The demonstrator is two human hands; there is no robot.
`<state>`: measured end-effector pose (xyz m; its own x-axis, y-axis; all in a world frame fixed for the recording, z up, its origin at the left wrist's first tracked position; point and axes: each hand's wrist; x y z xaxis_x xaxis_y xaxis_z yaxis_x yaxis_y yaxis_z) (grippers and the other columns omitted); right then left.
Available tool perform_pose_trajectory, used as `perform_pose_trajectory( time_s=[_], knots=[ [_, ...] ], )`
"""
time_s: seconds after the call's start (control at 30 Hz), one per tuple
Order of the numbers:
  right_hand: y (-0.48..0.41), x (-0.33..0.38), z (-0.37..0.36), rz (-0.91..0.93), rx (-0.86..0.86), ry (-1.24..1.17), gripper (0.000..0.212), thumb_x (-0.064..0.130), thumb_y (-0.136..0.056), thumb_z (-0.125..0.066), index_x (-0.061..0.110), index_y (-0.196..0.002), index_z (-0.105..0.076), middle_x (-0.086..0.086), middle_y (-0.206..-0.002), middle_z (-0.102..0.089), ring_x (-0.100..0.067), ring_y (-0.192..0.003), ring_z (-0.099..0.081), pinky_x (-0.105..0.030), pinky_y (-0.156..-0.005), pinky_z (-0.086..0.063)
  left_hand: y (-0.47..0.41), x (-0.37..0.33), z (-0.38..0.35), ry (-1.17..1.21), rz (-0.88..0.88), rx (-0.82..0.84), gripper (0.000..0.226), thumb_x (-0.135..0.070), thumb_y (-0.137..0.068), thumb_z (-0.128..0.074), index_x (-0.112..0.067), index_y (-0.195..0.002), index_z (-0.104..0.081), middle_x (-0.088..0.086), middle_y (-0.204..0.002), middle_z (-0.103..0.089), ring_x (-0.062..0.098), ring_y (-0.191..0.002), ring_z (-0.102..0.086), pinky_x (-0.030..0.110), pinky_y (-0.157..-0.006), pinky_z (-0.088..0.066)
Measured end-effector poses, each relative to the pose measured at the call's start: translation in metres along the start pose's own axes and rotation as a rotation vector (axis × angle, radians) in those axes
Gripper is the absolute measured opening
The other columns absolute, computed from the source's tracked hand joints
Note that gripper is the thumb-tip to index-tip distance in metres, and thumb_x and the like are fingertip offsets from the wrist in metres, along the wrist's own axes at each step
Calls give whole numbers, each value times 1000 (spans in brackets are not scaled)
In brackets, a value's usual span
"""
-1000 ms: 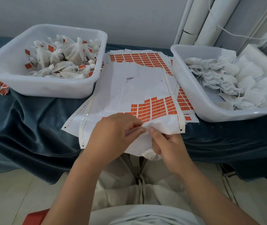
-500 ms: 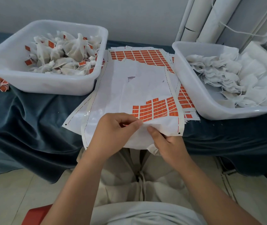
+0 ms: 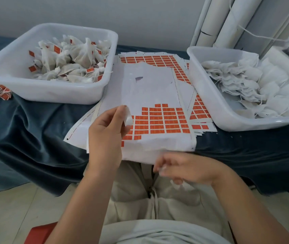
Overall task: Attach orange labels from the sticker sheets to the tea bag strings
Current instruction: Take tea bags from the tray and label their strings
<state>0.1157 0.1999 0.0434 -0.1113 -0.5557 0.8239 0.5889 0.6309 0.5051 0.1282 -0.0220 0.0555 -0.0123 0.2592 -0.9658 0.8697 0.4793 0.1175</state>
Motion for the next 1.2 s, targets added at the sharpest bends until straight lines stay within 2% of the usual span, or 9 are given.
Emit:
perform_pose_trajectory(
  time_s=[0.1,0.17,0.23,0.3,0.4,0.57,0.9,1.03,1.2],
  knots=[
    [20,17,-4,74,347,161,22,26,-108,-53,27,-120,-70,19,-76,-61,-6,-72,-57,-22,-74,-50,6,2,-7,101,80,14,17,-40,-98,-72,-27,-97,-81,-5,-90,-77,9,-81,-75,22,-73,-59],
    [28,29,-10,218,369,32,24,20,-110,-49,24,-119,-71,16,-77,-60,-7,-71,-55,-21,-71,-48,11,4,-13,94,71,30,15,-40,-97,-73,-28,-93,-81,-9,-81,-74,4,-68,-67,20,-63,-54],
    [28,36,-21,301,191,-289,23,23,-106,-51,26,-112,-74,9,-71,-54,-9,-63,-49,-23,-63,-44,17,7,-16,82,44,58,15,-39,-94,-74,-26,-89,-82,-11,-70,-64,6,-58,-52,19,-55,-45],
    [22,42,-28,345,-161,-498,18,39,-97,-62,32,-109,-73,5,-63,-47,-10,-54,-41,-27,-55,-37,21,8,-19,82,28,100,21,-40,-94,-73,-21,-88,-80,-8,-74,-63,8,-61,-50,19,-55,-41],
    [13,43,-27,367,-641,-384,34,61,-85,-71,44,-115,-68,-6,-64,-45,-10,-52,-38,-27,-51,-36,28,7,-21,104,48,190,21,-42,-94,-72,-23,-89,-81,-4,-89,-74,8,-72,-60,21,-60,-43],
    [10,36,-19,412,-807,-162,16,52,-91,-73,41,-103,-77,12,-59,-47,-6,-53,-42,-16,-53,-38,37,5,-27,186,178,360,15,-32,-97,-71,-25,-92,-82,-3,-90,-76,6,-70,-63,14,-51,-41],
    [25,33,1,361,-694,-110,10,35,-94,-72,30,-88,-79,15,-58,-49,-2,-49,-41,-10,-49,-36,23,1,-18,-48,174,419,31,-55,-87,-74,-26,-85,-83,-4,-79,-60,7,-62,-48,18,-49,-36],
    [26,33,1,332,-647,-70,18,47,-87,-74,30,-89,-77,12,-60,-44,-3,-53,-39,-11,-50,-35,20,3,-11,-241,0,497,10,-37,-90,-77,-30,-87,-84,-17,-72,-67,3,-63,-53,14,-55,-42],
    [24,38,1,270,-506,-273,36,63,-83,-67,43,-113,-72,-5,-79,-54,-8,-62,-44,-27,-64,-42,20,6,-13,-103,-3,236,12,-42,-94,-74,-35,-95,-83,-11,-85,-76,4,-68,-61,25,-65,-48]
  ],
)
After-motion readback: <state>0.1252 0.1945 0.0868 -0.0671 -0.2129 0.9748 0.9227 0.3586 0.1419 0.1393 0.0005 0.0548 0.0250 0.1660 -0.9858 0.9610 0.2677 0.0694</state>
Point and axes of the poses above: each hand's wrist, its own y-axis away from the middle knuckle, its own z-axis out of the back of the hand, x = y × z
